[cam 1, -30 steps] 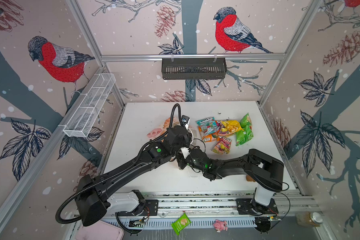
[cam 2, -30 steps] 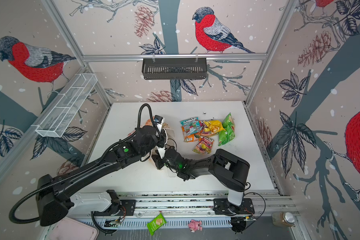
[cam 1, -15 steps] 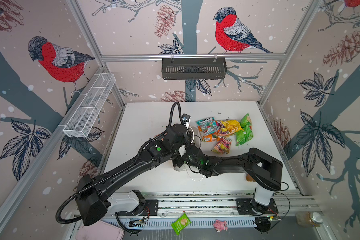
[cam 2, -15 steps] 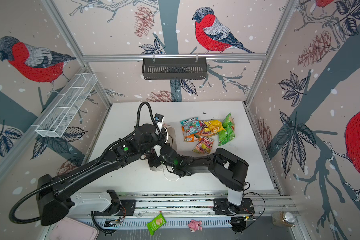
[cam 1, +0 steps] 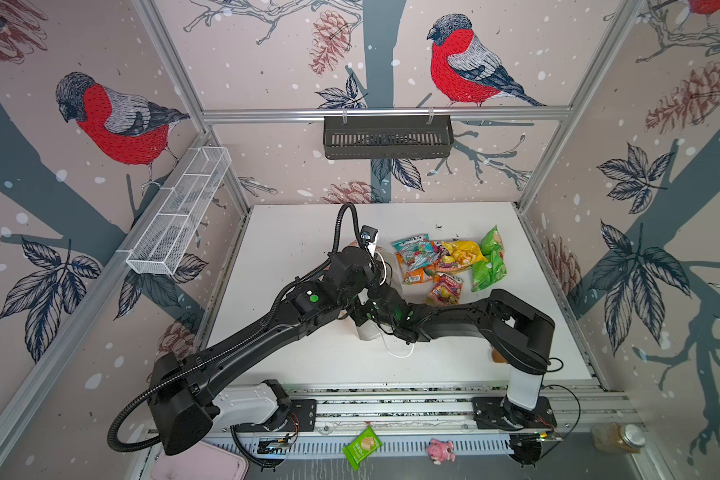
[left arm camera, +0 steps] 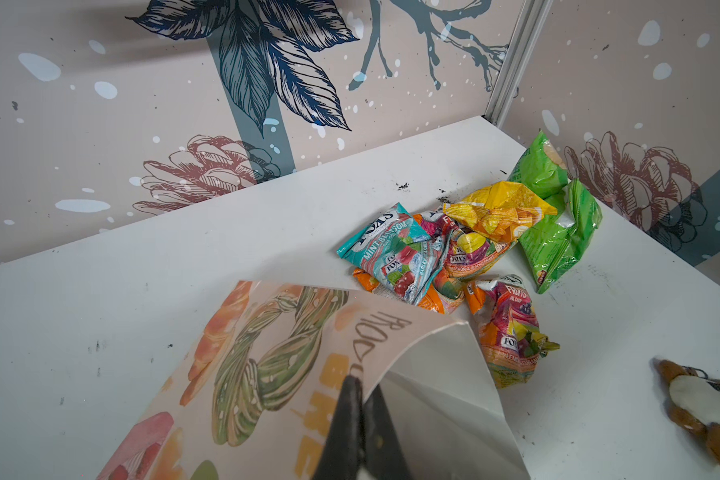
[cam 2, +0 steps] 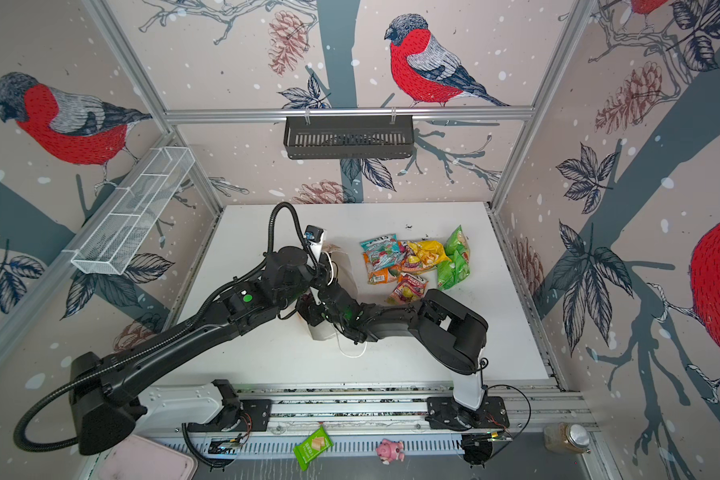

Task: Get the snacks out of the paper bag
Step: 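Close the right gripper on the purple packet inside the bag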

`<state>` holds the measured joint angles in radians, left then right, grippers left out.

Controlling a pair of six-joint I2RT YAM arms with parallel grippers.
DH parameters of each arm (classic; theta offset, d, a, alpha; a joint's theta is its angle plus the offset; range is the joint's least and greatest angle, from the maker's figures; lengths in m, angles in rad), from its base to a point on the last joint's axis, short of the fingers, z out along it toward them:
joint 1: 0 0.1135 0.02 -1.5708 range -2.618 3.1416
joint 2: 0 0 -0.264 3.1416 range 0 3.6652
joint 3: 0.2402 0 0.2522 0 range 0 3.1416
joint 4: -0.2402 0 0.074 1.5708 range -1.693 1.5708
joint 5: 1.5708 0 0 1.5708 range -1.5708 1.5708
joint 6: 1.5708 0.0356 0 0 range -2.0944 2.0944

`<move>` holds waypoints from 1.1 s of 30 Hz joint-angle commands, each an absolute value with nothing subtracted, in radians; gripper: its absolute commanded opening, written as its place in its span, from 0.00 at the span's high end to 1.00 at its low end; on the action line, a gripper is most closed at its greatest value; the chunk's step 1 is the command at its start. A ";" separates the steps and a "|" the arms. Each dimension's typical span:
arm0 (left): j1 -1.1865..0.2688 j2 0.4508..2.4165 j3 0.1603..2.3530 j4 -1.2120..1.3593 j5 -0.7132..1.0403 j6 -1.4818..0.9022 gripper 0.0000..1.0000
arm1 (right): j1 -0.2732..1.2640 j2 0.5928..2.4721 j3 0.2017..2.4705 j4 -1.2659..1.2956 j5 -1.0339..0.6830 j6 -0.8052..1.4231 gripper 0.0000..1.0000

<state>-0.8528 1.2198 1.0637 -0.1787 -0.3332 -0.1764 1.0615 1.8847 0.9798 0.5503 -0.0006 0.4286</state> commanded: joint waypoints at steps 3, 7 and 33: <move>-0.853 1.218 1.070 -0.144 -0.304 -0.205 1.00 | 1.062 1.932 1.037 0.539 -0.015 0.444 0.18; -0.853 1.221 1.082 -0.152 -0.299 -0.214 1.00 | 1.051 1.964 1.078 0.539 -0.012 0.443 0.15; -0.853 1.205 1.108 -0.220 -0.318 -0.224 1.00 | 1.019 2.188 1.303 0.398 0.057 0.488 0.05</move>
<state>-0.8528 1.2175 1.0935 -0.2821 -0.3187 -0.2092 1.0195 2.1742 1.2900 0.4442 0.0345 0.4751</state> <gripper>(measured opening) 0.051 0.957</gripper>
